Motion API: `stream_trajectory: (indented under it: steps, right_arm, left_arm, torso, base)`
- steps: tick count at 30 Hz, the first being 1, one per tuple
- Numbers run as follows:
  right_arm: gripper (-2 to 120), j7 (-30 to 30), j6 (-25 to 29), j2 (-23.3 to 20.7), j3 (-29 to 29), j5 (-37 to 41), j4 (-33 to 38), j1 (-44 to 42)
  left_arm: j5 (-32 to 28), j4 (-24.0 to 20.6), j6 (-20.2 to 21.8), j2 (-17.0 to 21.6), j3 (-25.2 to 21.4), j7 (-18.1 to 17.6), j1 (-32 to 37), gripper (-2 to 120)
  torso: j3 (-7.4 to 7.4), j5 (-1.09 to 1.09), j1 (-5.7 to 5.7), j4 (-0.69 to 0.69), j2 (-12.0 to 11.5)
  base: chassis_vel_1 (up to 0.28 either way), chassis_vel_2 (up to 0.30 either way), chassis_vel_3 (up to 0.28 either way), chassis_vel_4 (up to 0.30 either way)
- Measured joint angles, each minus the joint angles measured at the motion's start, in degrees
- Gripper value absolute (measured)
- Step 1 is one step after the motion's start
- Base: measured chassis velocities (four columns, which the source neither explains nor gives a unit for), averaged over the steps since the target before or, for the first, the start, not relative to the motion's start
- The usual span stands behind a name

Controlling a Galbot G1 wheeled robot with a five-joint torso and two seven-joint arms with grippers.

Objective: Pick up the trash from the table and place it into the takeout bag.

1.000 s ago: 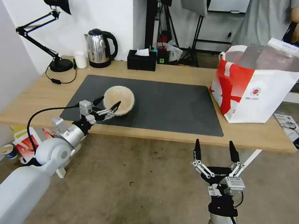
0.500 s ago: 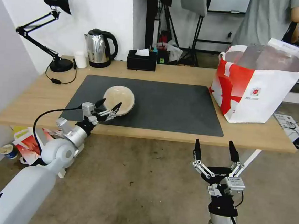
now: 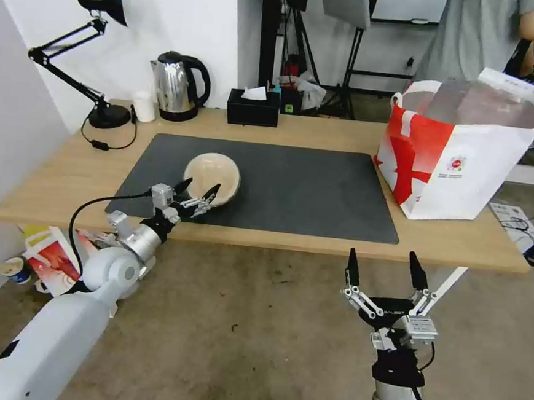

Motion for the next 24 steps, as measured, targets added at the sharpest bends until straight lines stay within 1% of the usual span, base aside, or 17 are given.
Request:
stream_trajectory:
  steps: [5,7,8,12,13,17,21,24]
  right_arm:
    - [100,0.00,0.00,0.00,0.00,0.00,0.00,0.00]
    - [100,0.00,0.00,0.00,0.00,0.00,0.00,0.00]
    - [100,0.00,0.00,0.00,0.00,0.00,0.00,0.00]
    - [100,0.00,0.00,0.00,0.00,0.00,0.00,0.00]
    - [100,0.00,0.00,0.00,0.00,0.00,0.00,0.00]
    - [100,0.00,0.00,0.00,0.00,0.00,0.00,0.00]
    - [100,0.00,0.00,0.00,0.00,0.00,0.00,0.00]
    - [100,0.00,0.00,0.00,0.00,0.00,0.00,0.00]
  left_arm:
    - [-0.41,-1.53,0.00,1.03,-0.46,-1.26,0.07,100]
    - [-1.33,-3.19,0.03,2.41,-1.23,-2.59,0.29,100]
    - [-1.33,-3.19,0.03,2.41,-1.23,-2.59,0.29,100]
    - [-2.72,-5.49,0.08,4.86,-3.18,-4.10,1.17,100]
    - [-2.72,-5.49,0.08,4.86,-3.18,-4.10,1.17,100]
    - [-4.86,-8.22,0.39,7.63,-4.78,-5.73,1.51,100]
    - [-6.30,-9.93,0.94,8.79,-6.61,-7.10,2.45,100]
    - [-6.51,-10.37,1.05,8.84,-8.09,-7.39,3.64,100]
  torso:
    - [0.00,0.00,0.00,0.00,0.00]
    - [0.00,0.00,0.00,0.00,0.00]
    - [0.00,0.00,0.00,0.00,0.00]
    - [0.00,-0.01,0.00,0.01,0.00]
    - [0.00,-0.01,0.00,0.01,0.00]
    - [0.00,0.00,0.00,0.00,0.00]
    - [0.00,0.00,0.00,0.00,0.00]
    - [0.00,-0.01,0.00,0.00,0.00]
  base:
    - [0.000,0.000,0.000,0.000]
    - [0.000,0.000,0.000,0.000]
    - [0.000,0.000,0.000,0.000]
    - [0.000,0.000,0.000,0.000]
    - [0.000,0.000,0.000,0.000]
    - [0.000,0.000,0.000,0.000]
    - [0.000,0.000,0.000,0.000]
    - [0.000,0.000,0.000,0.000]
